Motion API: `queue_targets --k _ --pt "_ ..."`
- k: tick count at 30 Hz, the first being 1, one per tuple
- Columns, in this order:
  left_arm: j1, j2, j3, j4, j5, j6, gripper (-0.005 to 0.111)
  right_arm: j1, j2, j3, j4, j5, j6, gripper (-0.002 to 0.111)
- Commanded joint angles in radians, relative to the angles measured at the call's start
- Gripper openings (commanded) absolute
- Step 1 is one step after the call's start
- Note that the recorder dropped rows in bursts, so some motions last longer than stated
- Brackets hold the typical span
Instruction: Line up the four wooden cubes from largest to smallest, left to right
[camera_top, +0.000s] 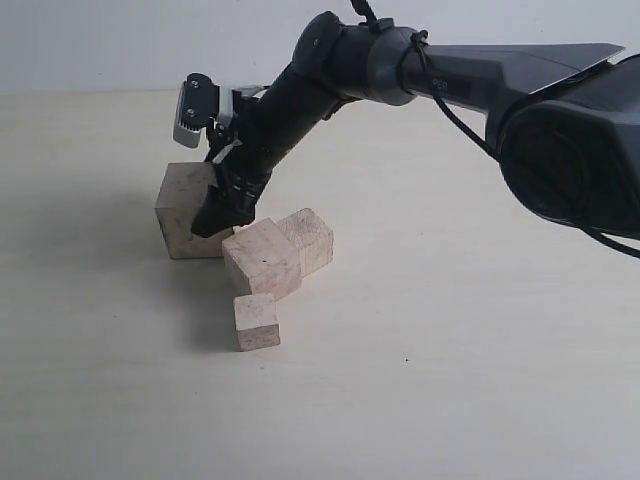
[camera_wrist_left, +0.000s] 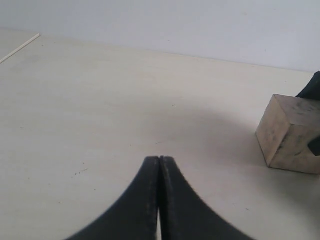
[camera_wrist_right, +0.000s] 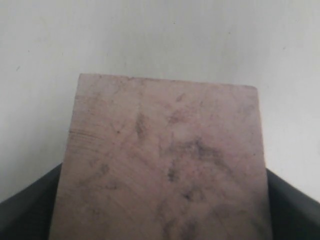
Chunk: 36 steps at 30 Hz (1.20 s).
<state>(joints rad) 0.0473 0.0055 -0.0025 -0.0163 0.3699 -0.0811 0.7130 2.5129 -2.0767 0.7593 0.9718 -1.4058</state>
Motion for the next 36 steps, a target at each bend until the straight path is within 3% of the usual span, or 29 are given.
queue_targets --k 1,9,12,15,21,25,36 --pt "0.002 -0.006 0.002 -0.006 -0.011 -0.003 0.0 -0.003 0.002 -0.004 0.035 0.025 -0.034 0.012" --pt "0.002 -0.006 0.002 -0.006 -0.011 -0.003 0.0 -0.003 0.002 -0.004 0.047 -0.002 -0.041 0.012" --pt "0.002 -0.006 0.002 -0.006 -0.011 -0.003 0.0 -0.003 0.002 -0.004 0.047 -0.022 -0.041 0.017" --pt "0.002 -0.006 0.002 -0.006 -0.011 -0.003 0.0 -0.003 0.002 -0.004 0.049 -0.036 -0.041 0.032" --pt "0.002 -0.006 0.002 -0.006 -0.011 -0.003 0.0 -0.003 0.002 -0.004 0.088 -0.044 -0.041 0.081" --pt "0.002 -0.006 0.002 -0.006 -0.011 -0.003 0.0 -0.003 -0.004 -0.004 0.096 -0.064 -0.041 0.097" --pt "0.002 -0.006 0.002 -0.006 -0.011 -0.003 0.0 -0.003 -0.165 -0.004 0.066 0.048 0.045 0.1"
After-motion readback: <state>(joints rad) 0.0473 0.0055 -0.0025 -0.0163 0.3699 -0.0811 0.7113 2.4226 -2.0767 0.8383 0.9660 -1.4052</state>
